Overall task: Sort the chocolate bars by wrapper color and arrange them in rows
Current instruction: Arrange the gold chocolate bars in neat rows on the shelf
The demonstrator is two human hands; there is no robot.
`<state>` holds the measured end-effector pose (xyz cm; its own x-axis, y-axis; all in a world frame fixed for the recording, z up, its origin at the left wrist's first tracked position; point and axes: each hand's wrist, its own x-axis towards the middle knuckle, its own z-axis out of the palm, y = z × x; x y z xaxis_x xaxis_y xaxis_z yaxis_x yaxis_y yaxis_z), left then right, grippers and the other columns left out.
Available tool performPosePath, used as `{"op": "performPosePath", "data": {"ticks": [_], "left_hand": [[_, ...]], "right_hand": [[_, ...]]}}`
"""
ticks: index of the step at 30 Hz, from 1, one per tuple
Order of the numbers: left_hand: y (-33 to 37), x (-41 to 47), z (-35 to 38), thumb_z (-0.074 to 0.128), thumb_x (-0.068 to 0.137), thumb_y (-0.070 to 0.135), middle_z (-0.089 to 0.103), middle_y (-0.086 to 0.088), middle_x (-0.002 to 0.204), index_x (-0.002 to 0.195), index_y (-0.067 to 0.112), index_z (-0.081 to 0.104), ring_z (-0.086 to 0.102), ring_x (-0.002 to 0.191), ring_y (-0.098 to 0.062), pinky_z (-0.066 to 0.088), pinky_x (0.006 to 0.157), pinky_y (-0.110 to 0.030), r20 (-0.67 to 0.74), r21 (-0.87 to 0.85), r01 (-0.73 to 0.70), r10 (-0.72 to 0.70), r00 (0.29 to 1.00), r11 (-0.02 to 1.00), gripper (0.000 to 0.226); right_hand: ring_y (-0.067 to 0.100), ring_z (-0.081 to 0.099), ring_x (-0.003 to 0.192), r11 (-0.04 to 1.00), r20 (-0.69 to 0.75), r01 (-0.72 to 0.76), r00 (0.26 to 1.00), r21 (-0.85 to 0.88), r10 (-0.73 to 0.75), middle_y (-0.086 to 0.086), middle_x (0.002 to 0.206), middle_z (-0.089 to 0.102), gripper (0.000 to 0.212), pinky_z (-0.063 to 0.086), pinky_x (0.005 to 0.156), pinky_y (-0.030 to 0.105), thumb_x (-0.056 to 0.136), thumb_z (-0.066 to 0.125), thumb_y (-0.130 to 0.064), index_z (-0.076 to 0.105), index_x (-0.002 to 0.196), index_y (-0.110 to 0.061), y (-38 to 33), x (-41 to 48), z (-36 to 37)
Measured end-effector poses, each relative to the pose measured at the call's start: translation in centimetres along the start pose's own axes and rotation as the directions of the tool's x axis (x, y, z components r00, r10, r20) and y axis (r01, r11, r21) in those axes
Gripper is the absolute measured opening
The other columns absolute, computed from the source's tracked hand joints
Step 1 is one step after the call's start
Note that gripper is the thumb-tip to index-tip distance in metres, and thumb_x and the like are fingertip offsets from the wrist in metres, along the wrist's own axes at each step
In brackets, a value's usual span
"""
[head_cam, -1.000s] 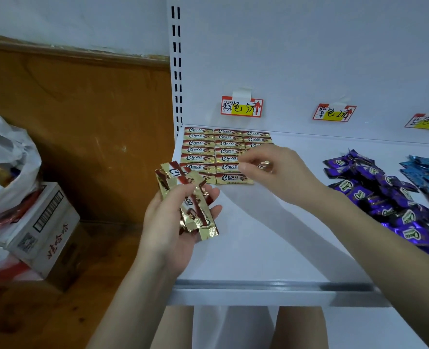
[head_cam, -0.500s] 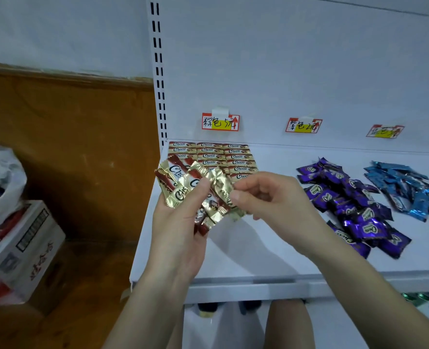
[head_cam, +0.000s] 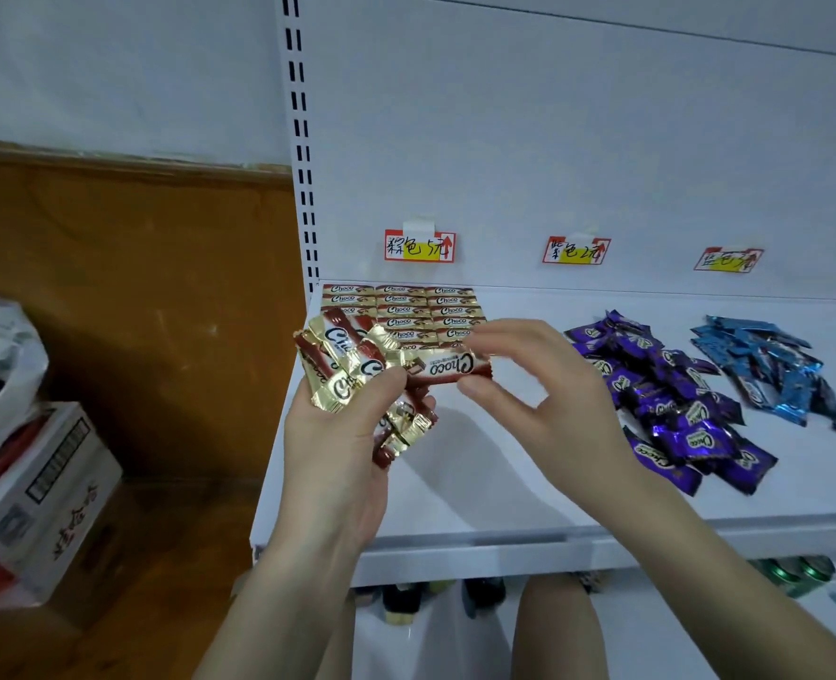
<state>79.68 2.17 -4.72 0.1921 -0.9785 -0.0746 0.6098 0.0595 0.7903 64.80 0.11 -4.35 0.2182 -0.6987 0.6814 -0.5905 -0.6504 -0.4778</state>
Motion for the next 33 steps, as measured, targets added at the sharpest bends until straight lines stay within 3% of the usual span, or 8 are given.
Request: {"op": "performPosePath", "data": {"ticks": [4, 12, 16, 18, 20, 26, 29, 33], "left_hand": [[0.0, -0.2, 0.2, 0.058, 0.083, -0.007, 0.073, -0.001, 0.078, 0.098, 0.019, 0.063, 0.068, 0.059, -0.015, 0.053, 0.05, -0.023, 0.001, -0.026, -0.041, 0.041, 0.999, 0.999, 0.03], [-0.7, -0.5, -0.2, 0.063, 0.079, 0.007, 0.072, -0.011, 0.098, 0.116, 0.016, 0.059, 0.071, 0.084, -0.023, 0.058, 0.072, -0.037, 0.129, 0.081, -0.033, 0.022, 0.991, 0.996, 0.038], [-0.2, 0.0, -0.6, 0.064, 0.073, 0.017, 0.072, -0.008, 0.096, 0.114, 0.019, 0.06, 0.071, 0.084, -0.023, 0.058, 0.071, -0.035, 0.167, 0.125, -0.05, 0.029, 0.985, 0.991, 0.041], [-0.2, 0.2, -0.4, 0.065, 0.072, 0.016, 0.073, -0.006, 0.095, 0.113, 0.018, 0.06, 0.071, 0.082, -0.023, 0.059, 0.068, -0.035, 0.208, 0.159, -0.016, -0.017, 0.978, 0.987, 0.042], [-0.6, 0.3, 0.0, 0.068, 0.072, 0.014, 0.073, -0.007, 0.096, 0.112, 0.016, 0.062, 0.07, 0.081, -0.024, 0.059, 0.065, -0.035, 0.214, 0.192, 0.015, -0.057, 0.975, 0.981, 0.041], [-1.6, 1.2, 0.6, 0.065, 0.082, 0.001, 0.073, -0.007, 0.099, 0.116, 0.014, 0.061, 0.071, 0.085, -0.023, 0.058, 0.064, -0.032, 0.066, 0.129, 0.043, -0.051, 0.997, 0.991, 0.037], [-2.1, 1.4, 1.1, 0.064, 0.082, 0.001, 0.073, -0.006, 0.097, 0.115, 0.015, 0.062, 0.071, 0.084, -0.021, 0.058, 0.064, -0.029, 0.058, 0.086, 0.083, -0.088, 0.994, 0.993, 0.036], [-2.8, 1.8, 1.6, 0.064, 0.083, 0.005, 0.073, -0.003, 0.099, 0.115, 0.017, 0.062, 0.071, 0.082, -0.018, 0.058, 0.063, -0.027, 0.066, 0.097, 0.12, -0.126, 0.99, 0.988, 0.034]], "right_hand": [[0.001, 0.064, 0.073, 0.796, 0.144, -0.481, 0.875, 0.368, 0.462, -0.009, 0.077, 0.071, 0.015, 0.051, 0.069, 0.017, 0.077, 0.07, -0.013, 0.065, 0.081, -0.027, -0.9, 0.1, -0.6], [0.013, 0.062, 0.065, 0.372, 0.261, -0.555, 0.755, 0.744, 0.602, -0.001, 0.067, 0.067, 0.015, 0.05, 0.063, 0.022, 0.091, 0.049, -0.004, 0.058, 0.083, -0.011, -1.3, 1.7, -0.5], [0.005, 0.052, 0.055, 0.619, 0.293, -0.548, 0.832, 0.563, 0.471, -0.009, 0.06, 0.059, 0.023, 0.046, 0.061, 0.018, 0.092, 0.046, -0.001, 0.058, 0.079, -0.015, -0.8, 3.0, -1.7], [-0.004, 0.054, 0.061, 0.866, 0.361, -0.406, 0.885, 0.292, 0.293, -0.013, 0.069, 0.06, 0.02, 0.043, 0.062, 0.01, 0.091, 0.052, -0.003, 0.058, 0.082, -0.021, -0.7, 3.3, -1.9], [-0.007, 0.054, 0.067, 0.971, 0.414, -0.229, 0.892, 0.066, 0.182, -0.015, 0.074, 0.058, 0.019, 0.04, 0.064, 0.008, 0.089, 0.058, -0.009, 0.056, 0.085, -0.028, -0.6, 3.5, -1.6], [-0.002, 0.054, 0.08, 0.999, 0.189, -0.045, 0.981, -0.007, 0.045, -0.011, 0.081, 0.063, 0.015, 0.039, 0.072, 0.008, 0.077, 0.07, -0.031, 0.064, 0.082, -0.018, 0.1, 2.1, -1.4], [0.006, 0.054, 0.089, 0.986, 0.26, 0.106, 0.963, -0.13, -0.069, 0.002, 0.09, 0.068, 0.027, 0.041, 0.078, 0.016, 0.073, 0.068, -0.032, 0.07, 0.086, -0.009, 1.7, 1.2, -1.2], [0.001, 0.053, 0.087, 0.998, 0.303, 0.011, 0.953, -0.068, 0.01, 0.0, 0.09, 0.066, 0.02, 0.037, 0.076, 0.003, 0.073, 0.069, -0.02, 0.07, 0.088, -0.007, 3.5, 1.7, -1.3]]}}
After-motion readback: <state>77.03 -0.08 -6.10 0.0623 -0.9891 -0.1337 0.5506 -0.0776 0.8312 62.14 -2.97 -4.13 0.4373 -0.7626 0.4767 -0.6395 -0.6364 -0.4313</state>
